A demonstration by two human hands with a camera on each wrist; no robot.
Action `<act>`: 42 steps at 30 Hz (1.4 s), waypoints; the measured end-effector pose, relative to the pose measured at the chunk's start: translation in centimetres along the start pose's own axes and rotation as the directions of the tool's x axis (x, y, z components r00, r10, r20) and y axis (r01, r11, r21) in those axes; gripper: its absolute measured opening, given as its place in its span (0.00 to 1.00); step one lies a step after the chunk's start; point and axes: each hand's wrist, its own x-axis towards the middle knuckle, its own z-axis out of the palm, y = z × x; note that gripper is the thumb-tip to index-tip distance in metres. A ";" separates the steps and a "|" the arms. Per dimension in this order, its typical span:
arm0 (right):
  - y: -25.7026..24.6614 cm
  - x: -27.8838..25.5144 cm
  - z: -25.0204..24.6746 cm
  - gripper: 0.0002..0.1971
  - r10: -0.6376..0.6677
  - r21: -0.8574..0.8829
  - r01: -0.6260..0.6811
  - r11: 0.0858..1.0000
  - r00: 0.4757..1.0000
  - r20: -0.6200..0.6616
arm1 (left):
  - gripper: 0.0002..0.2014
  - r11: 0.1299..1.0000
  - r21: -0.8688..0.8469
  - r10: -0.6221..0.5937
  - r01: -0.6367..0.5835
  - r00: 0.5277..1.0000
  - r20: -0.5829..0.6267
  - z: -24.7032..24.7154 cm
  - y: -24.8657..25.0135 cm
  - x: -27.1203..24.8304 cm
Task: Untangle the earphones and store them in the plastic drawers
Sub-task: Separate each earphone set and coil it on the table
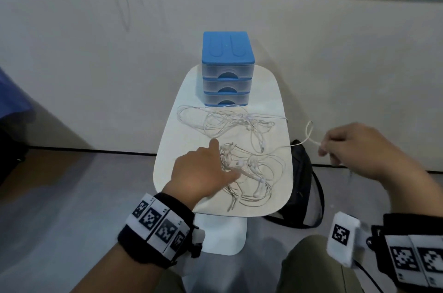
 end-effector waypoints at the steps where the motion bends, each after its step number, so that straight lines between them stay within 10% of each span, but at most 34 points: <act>1: 0.7 0.2 0.5 0.14 0.040 -0.061 -0.037 0.997 0.998 0.050 | 0.30 1.000 0.015 0.008 -0.008 1.000 -0.014 0.3 0.1 0.1; 5: 1.2 0.6 2.0 0.10 0.037 -0.150 -0.035 0.988 0.999 0.007 | 0.17 0.998 -0.046 0.039 -0.042 0.997 -0.071 1.0 -0.2 0.7; 10: -4.9 1.2 4.5 0.07 -0.314 0.047 0.340 0.939 0.907 -0.282 | 0.06 0.990 -0.103 0.086 -0.099 0.988 -0.125 1.5 -0.6 0.7; 13: -8.0 3.0 7.7 0.10 -0.469 0.011 0.472 0.882 0.879 -0.085 | 0.06 0.987 -0.126 0.088 -0.102 0.990 -0.113 1.5 -0.4 0.7; 18: -8.3 4.2 10.9 0.13 -0.399 -0.131 0.436 0.890 0.885 0.239 | 0.07 0.986 -0.140 0.079 -0.091 0.993 -0.087 1.3 -1.0 0.7; 28: -4.9 3.0 8.5 0.17 -0.377 0.125 0.373 0.919 0.926 0.002 | 0.05 0.973 -0.209 0.082 -0.095 0.994 -0.069 1.5 -2.3 1.4; 42: -6.6 3.4 10.7 0.03 -0.439 -0.243 0.474 0.847 0.879 0.185 | 0.07 0.992 -0.037 0.119 -0.121 0.991 -0.053 1.2 -1.6 1.3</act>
